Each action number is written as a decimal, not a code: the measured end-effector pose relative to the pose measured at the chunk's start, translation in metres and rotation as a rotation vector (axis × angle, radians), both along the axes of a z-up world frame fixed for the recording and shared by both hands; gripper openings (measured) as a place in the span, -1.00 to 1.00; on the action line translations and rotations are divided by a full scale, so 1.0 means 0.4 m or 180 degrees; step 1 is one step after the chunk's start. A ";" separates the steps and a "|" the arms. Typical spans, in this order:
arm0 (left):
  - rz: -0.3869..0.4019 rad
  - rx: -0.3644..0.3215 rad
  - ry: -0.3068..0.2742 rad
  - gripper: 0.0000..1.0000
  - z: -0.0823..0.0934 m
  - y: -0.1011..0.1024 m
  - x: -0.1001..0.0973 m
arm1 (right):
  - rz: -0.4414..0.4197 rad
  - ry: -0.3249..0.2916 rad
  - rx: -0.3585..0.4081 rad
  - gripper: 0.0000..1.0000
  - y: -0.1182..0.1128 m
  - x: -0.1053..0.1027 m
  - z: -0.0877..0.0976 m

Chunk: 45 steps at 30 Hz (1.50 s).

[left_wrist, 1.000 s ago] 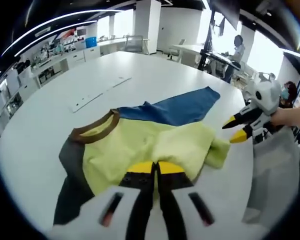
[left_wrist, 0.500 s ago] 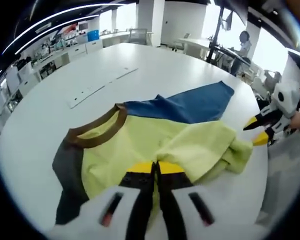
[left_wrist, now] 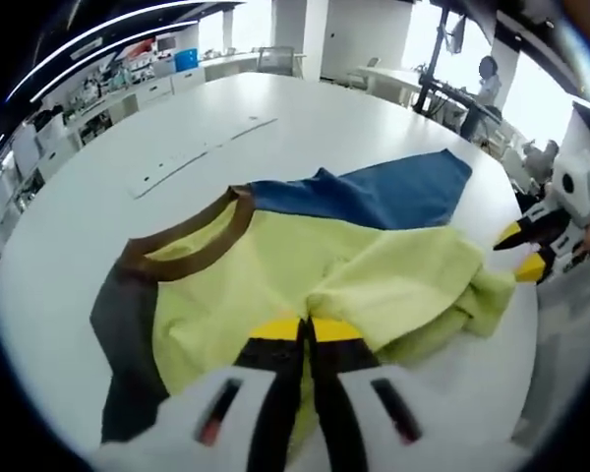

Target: Fold the garment on the visible template until the final outline fits inside the template.

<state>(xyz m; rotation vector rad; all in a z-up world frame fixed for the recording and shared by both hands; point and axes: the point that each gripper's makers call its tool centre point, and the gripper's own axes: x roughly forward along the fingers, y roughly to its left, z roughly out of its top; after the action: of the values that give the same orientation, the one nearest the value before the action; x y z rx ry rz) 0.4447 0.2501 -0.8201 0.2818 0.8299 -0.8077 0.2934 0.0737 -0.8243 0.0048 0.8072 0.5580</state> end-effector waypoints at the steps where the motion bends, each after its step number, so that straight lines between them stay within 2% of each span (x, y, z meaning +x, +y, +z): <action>1: -0.0006 -0.0006 -0.0011 -1.00 0.002 0.000 -0.001 | -0.0005 -0.0004 0.0001 -0.46 -0.001 0.001 0.000; 5: -0.0049 -0.0034 -0.0053 -1.00 0.022 -0.003 -0.006 | -0.0002 -0.0009 -0.0002 -0.46 0.000 0.002 0.003; 8: -0.0050 -0.0078 -0.0110 -0.90 0.034 -0.001 -0.007 | 0.0001 -0.0014 0.0003 -0.45 0.001 0.004 0.003; 17: -0.0092 -0.0169 -0.0287 -0.33 0.096 0.001 -0.017 | 0.0026 -0.0032 0.0003 -0.45 0.008 0.002 0.009; 21: -0.0107 -0.0222 -0.0285 -0.08 0.114 -0.009 -0.045 | 0.0031 -0.0040 0.0009 -0.45 0.010 0.003 0.011; 28: -0.0220 -0.0270 -0.0291 0.19 0.128 -0.019 -0.097 | 0.0025 -0.0057 0.0022 -0.43 0.013 0.002 0.016; 35: -0.0200 -0.0327 -0.0319 0.15 0.126 -0.010 -0.141 | 0.0013 -0.0057 0.0044 -0.40 0.017 -0.004 0.021; 41: -0.0199 -0.0274 -0.0284 0.09 0.089 -0.014 -0.175 | 0.0028 -0.0048 0.0089 -0.36 0.026 -0.003 0.022; 45: -0.0182 -0.0162 -0.0338 -0.06 0.057 -0.014 -0.189 | 0.0023 -0.0050 0.0115 -0.34 0.030 0.001 0.023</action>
<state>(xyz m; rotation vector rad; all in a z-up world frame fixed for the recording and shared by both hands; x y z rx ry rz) 0.3692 0.2446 -0.7974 0.3019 0.7034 -0.8589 0.2940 0.0858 -0.8150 0.0306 0.7821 0.5789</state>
